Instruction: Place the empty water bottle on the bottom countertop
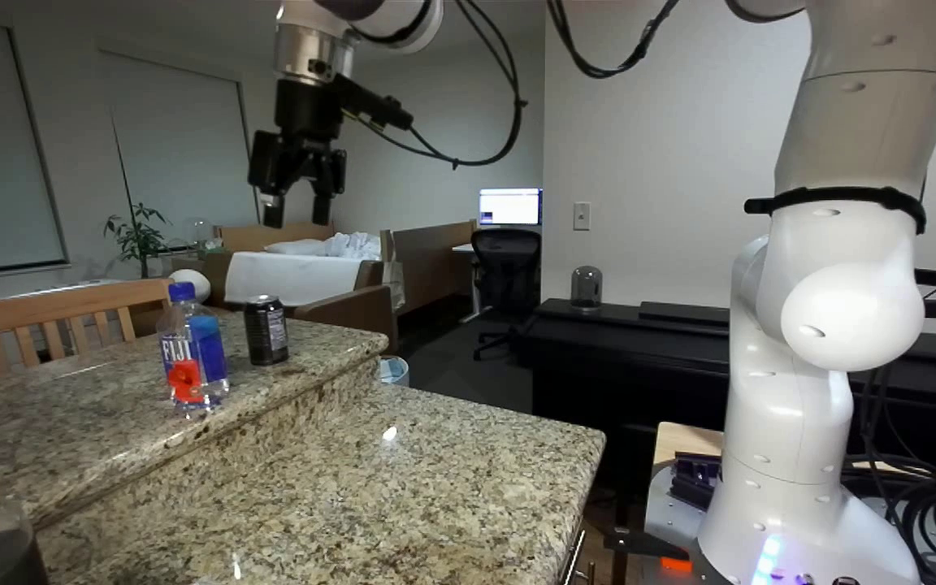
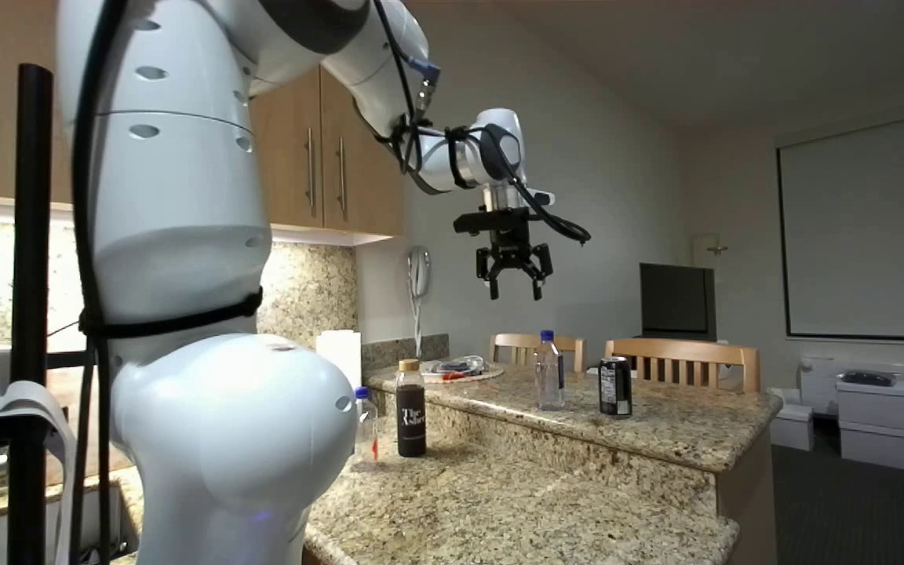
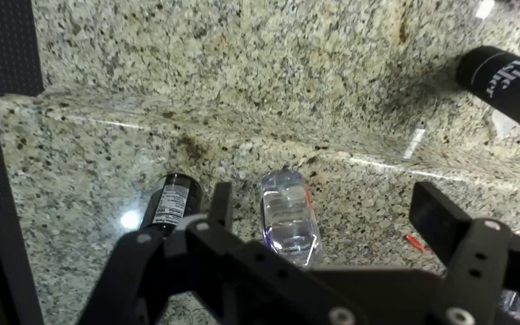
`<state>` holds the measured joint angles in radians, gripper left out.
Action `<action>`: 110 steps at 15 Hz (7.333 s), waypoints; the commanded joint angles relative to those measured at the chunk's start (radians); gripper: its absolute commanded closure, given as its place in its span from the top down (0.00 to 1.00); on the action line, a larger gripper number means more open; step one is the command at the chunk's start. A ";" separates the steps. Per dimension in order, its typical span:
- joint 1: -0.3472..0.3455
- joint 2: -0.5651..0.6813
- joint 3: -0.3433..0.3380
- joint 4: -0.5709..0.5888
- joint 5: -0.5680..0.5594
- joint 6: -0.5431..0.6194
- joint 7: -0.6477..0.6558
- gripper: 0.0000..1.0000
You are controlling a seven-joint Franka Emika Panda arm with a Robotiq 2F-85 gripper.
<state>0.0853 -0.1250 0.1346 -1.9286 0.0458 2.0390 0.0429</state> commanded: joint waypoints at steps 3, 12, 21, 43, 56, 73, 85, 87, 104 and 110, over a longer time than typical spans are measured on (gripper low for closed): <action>0.028 0.261 0.003 0.272 -0.045 0.019 -0.017 1.00; 0.099 0.532 -0.020 0.576 -0.142 -0.009 0.001 1.00; 0.096 0.638 -0.041 0.699 -0.125 -0.037 -0.002 1.00; 0.076 0.681 -0.031 0.715 -0.026 -0.108 -0.014 0.15; 0.094 0.666 -0.036 0.750 -0.047 -0.160 -0.003 0.15; 0.091 0.489 -0.030 0.708 -0.034 -0.322 -0.016 0.15; 0.049 0.106 -0.039 0.214 0.043 -0.220 -0.024 0.15; 0.042 0.044 -0.044 0.124 0.057 -0.196 -0.024 0.15; 0.032 -0.232 -0.054 -0.491 0.066 0.295 0.026 0.15; 0.034 -0.267 -0.054 -0.534 0.090 0.272 0.032 0.15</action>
<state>0.1214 -0.3371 0.0770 -2.4284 0.1077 2.3058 0.0593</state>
